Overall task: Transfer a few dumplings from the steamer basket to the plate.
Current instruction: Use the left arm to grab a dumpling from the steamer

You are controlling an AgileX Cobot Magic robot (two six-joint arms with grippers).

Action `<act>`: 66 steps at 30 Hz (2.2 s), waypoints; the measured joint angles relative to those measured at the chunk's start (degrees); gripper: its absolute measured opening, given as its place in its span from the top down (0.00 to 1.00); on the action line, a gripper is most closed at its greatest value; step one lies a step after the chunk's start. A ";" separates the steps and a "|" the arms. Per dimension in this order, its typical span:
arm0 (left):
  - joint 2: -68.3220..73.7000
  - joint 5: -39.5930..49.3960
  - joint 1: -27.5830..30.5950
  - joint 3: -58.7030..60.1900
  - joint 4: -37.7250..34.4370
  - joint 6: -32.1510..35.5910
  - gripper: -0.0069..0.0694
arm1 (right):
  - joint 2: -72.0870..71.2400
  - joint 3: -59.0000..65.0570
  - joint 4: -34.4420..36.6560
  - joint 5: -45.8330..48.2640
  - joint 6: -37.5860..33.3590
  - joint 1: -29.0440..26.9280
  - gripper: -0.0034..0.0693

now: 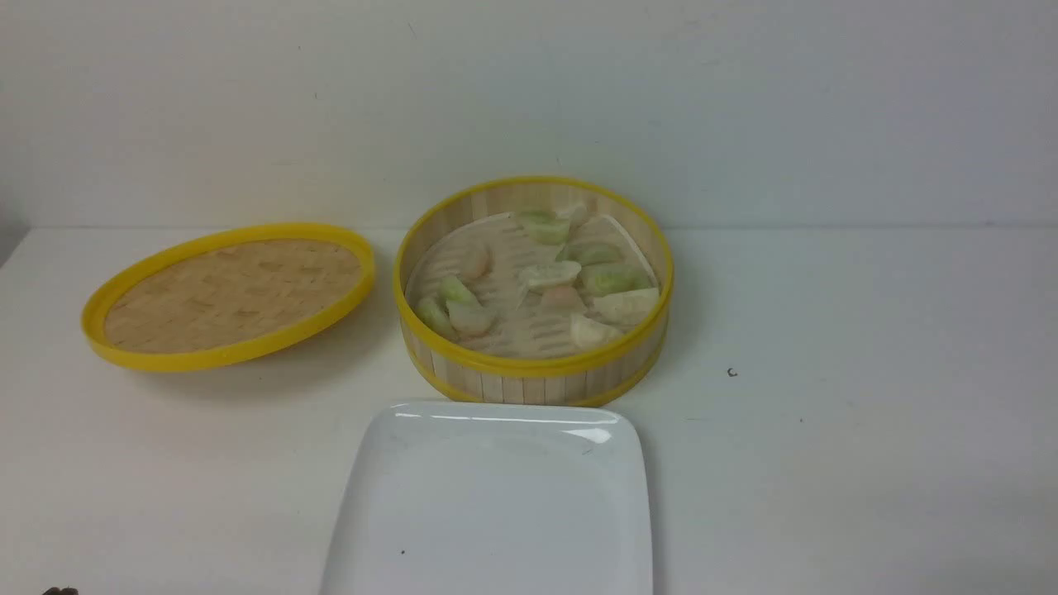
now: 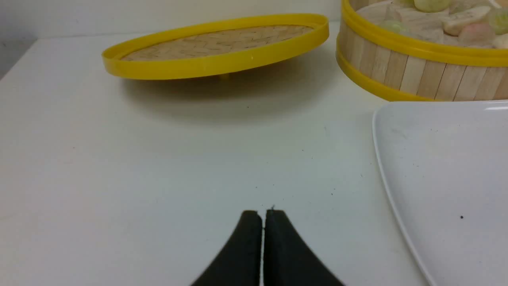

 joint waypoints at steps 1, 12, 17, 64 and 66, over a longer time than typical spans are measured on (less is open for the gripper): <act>0.00 0.00 0.00 0.00 0.00 0.00 0.92 | 0.00 0.00 0.00 0.00 0.00 0.00 0.97; 0.00 0.00 0.00 0.00 0.59 0.06 0.92 | 0.00 0.00 0.00 0.00 0.00 0.00 0.97; 0.00 0.00 0.00 0.00 1.17 0.19 0.92 | 0.00 0.00 0.00 0.00 0.00 0.00 0.97; 67.85 38.98 -6.06 -63.13 -16.95 9.16 0.92 | 21.24 -30.22 25.51 20.35 5.29 0.72 0.97; 73.50 38.69 -8.41 -65.05 -15.26 9.85 0.92 | 25.70 -34.18 24.34 25.73 2.81 0.72 0.97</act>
